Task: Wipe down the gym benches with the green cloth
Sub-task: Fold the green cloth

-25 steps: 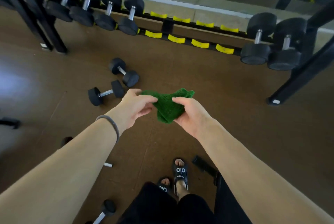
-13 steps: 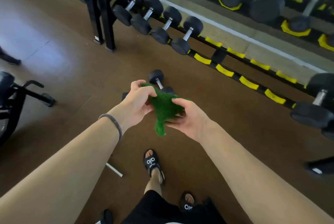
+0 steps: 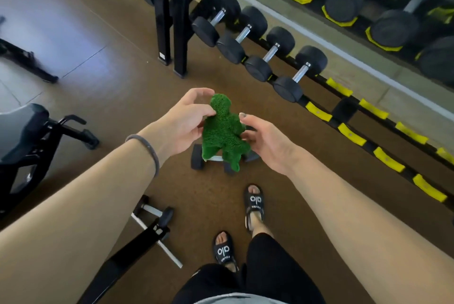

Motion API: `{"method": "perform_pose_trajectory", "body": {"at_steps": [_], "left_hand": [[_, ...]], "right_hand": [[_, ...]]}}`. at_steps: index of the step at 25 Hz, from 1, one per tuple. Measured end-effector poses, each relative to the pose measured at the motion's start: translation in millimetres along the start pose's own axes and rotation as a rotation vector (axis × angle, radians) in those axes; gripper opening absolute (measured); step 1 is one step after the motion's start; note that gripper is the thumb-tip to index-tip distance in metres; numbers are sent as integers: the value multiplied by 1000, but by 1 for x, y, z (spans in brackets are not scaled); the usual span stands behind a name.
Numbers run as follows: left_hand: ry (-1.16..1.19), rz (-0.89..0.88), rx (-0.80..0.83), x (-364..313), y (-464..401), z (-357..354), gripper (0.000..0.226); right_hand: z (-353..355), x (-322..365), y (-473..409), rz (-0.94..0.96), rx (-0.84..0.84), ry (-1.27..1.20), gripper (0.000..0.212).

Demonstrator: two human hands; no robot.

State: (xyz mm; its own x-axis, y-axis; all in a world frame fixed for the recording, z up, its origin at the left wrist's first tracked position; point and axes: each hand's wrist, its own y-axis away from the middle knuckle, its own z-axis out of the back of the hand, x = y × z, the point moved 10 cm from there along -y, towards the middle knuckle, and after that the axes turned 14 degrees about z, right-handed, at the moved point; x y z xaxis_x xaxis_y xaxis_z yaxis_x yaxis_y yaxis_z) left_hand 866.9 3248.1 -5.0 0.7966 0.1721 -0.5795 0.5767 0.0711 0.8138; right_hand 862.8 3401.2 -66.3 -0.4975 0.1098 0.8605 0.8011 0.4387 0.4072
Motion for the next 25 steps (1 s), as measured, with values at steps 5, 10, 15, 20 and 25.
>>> {"method": "perform_pose_trajectory", "body": {"at_steps": [5, 10, 15, 20, 25], "left_hand": [[60, -33, -115, -69, -35, 36, 30], [231, 164, -95, -93, -66, 77, 18], [214, 191, -41, -108, -106, 136, 32], [93, 77, 8, -147, -137, 235, 58], [193, 37, -15, -188, -147, 359, 48]], "right_hand": [[-31, 32, -86, -50, 175, -42, 42], [-55, 61, -161, -37, 219, -16, 31], [-83, 61, -245, -50, 109, 93, 50], [-177, 49, -312, -127, 189, 164, 45], [-303, 43, -365, -209, 357, 221, 69]]}}
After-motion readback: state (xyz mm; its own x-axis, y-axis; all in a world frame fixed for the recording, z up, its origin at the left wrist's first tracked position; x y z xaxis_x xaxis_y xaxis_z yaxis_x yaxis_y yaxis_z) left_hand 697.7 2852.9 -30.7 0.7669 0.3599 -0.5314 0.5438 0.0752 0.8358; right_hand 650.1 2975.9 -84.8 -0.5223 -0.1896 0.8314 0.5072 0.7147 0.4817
